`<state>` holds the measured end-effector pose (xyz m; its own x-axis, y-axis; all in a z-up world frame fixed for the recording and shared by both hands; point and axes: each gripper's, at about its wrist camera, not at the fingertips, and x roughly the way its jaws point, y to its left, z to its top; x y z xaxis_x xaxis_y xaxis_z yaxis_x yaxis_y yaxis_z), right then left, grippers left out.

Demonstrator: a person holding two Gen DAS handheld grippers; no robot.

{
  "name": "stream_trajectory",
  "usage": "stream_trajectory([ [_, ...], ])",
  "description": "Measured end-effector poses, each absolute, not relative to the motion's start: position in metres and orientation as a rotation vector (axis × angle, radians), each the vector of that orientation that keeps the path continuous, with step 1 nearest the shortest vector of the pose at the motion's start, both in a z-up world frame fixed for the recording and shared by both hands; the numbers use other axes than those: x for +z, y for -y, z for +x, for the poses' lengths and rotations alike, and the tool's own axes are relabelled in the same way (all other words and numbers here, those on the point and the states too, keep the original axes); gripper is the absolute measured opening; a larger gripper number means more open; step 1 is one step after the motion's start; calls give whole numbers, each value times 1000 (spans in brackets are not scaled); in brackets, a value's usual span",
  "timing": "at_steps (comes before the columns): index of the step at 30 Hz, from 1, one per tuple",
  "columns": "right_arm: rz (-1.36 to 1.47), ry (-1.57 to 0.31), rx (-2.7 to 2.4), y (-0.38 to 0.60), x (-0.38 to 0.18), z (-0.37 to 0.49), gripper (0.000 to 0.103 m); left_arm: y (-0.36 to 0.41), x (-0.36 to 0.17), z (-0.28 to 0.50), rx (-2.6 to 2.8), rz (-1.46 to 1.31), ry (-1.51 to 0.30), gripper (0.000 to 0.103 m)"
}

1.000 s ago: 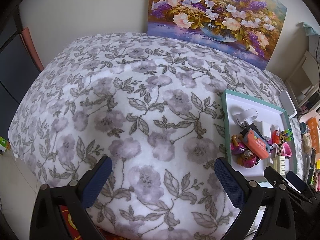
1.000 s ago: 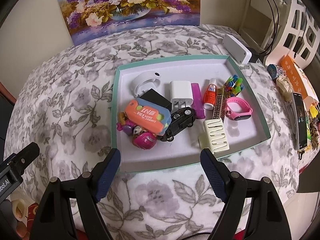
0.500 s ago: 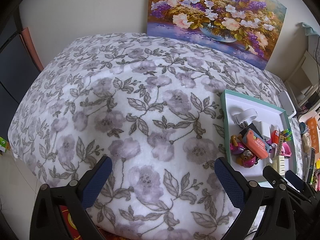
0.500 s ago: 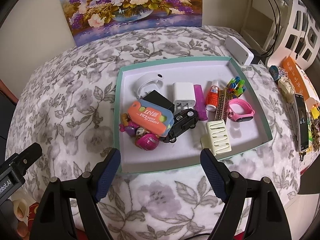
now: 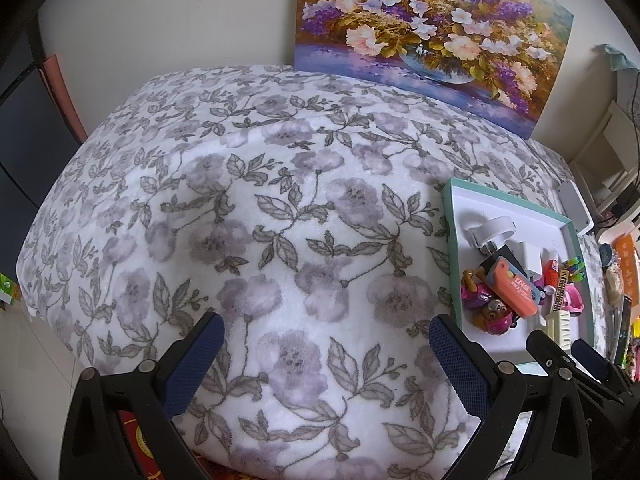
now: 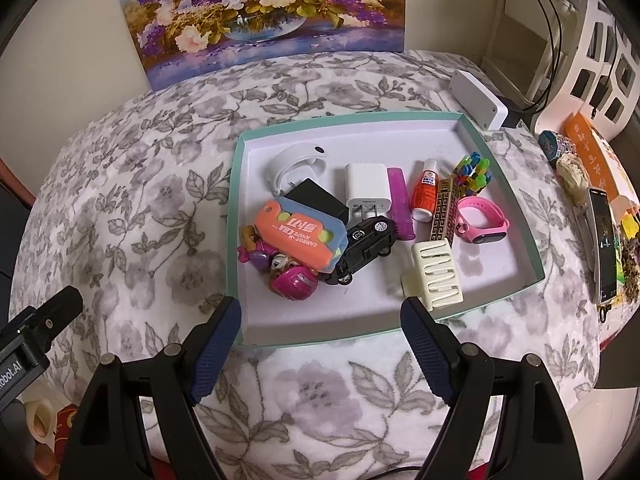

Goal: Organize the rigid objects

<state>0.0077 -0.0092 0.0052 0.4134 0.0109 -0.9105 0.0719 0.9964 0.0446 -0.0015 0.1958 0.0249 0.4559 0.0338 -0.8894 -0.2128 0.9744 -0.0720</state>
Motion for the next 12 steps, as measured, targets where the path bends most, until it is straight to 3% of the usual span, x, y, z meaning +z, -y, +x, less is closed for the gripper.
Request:
stream_trajectory([
  [12,77,-1144,-47,9,5,6,83,-196,24,-1,152,-182,-1089,103],
])
